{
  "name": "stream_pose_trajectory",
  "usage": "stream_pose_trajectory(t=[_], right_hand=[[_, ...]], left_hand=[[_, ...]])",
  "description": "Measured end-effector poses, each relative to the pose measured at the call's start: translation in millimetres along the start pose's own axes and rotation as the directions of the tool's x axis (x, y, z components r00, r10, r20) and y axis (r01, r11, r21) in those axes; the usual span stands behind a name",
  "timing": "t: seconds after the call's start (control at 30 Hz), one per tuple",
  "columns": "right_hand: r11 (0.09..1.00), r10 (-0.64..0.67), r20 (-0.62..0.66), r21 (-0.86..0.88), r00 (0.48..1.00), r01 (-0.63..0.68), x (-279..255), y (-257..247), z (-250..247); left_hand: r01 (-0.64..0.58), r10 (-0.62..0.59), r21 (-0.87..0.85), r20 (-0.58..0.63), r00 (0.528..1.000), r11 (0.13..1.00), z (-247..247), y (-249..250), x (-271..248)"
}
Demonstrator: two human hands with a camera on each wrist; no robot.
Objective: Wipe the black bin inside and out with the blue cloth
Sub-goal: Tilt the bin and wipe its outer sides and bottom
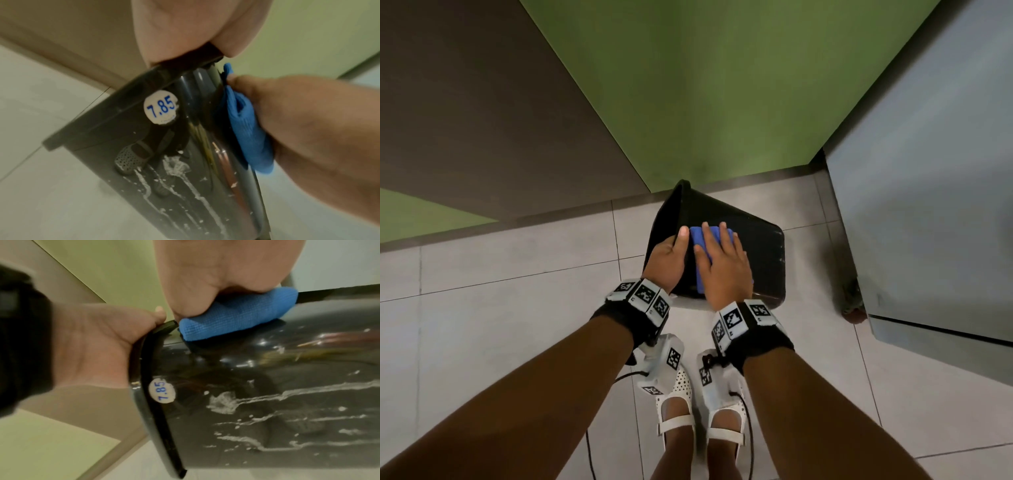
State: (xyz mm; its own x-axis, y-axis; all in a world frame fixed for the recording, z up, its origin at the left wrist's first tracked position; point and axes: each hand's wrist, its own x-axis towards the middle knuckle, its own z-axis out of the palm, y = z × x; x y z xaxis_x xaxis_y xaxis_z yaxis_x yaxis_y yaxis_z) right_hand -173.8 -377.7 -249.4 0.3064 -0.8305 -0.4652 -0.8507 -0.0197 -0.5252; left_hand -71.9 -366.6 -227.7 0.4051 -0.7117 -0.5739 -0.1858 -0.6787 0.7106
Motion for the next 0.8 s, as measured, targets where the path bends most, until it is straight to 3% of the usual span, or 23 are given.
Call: stream_pose_trajectory(t=[0.07, 0.13, 0.2, 0.27, 0.33, 0.43, 0.6, 0.73, 0.8], right_hand=[[0.992, 0.12, 0.026, 0.031, 0.992, -0.121, 13.6, 20.7, 2.9], [0.945, 0.319, 0.042, 0.067, 0.947, -0.321, 27.5, 40.2, 1.1], [0.901, 0.428, 0.037, 0.066, 0.903, -0.429, 33.3, 48.7, 2.8], [0.931, 0.365, -0.028, 0.017, 0.931, -0.365, 27.7, 42.2, 9.6], [0.981, 0.189, -0.088, -0.018, 0.978, -0.192, 16.8, 32.3, 19.0], [0.996, 0.026, -0.076, -0.083, 0.997, -0.032, 4.3, 31.3, 32.2], [0.983, 0.166, -0.027, -0.07, 0.986, -0.167, 24.2, 59.5, 37.3], [0.899, 0.436, 0.011, 0.041, 0.9, -0.436, 41.1, 80.9, 27.0], [0.901, 0.434, -0.013, 0.029, 0.901, -0.433, 38.6, 71.6, 27.6]], left_hand=[[0.018, -0.018, 0.026, -0.007, 1.0, 0.999, 5.6, -8.1, 4.6], [0.023, -0.023, 0.025, -0.01, 1.0, 0.999, 11.6, -15.0, 6.3], [0.031, -0.031, 0.023, 0.017, 0.999, 0.999, 16.4, -20.2, 7.5], [0.038, -0.038, 0.012, 0.019, 0.999, 0.999, 20.5, -23.5, 11.5], [0.06, -0.06, -0.011, 0.012, 0.998, 0.998, 21.7, -25.7, 14.8], [0.067, -0.067, -0.01, 0.011, 0.998, 0.998, 21.0, -34.0, 18.0], [0.074, -0.075, 0.016, 0.032, 0.997, 0.997, 27.6, -45.2, 20.0], [0.107, -0.104, -0.017, 0.138, 0.985, 0.994, 29.5, -44.3, 26.2], [0.149, -0.141, -0.027, 0.192, 0.971, 0.988, 30.2, -40.8, 31.5]])
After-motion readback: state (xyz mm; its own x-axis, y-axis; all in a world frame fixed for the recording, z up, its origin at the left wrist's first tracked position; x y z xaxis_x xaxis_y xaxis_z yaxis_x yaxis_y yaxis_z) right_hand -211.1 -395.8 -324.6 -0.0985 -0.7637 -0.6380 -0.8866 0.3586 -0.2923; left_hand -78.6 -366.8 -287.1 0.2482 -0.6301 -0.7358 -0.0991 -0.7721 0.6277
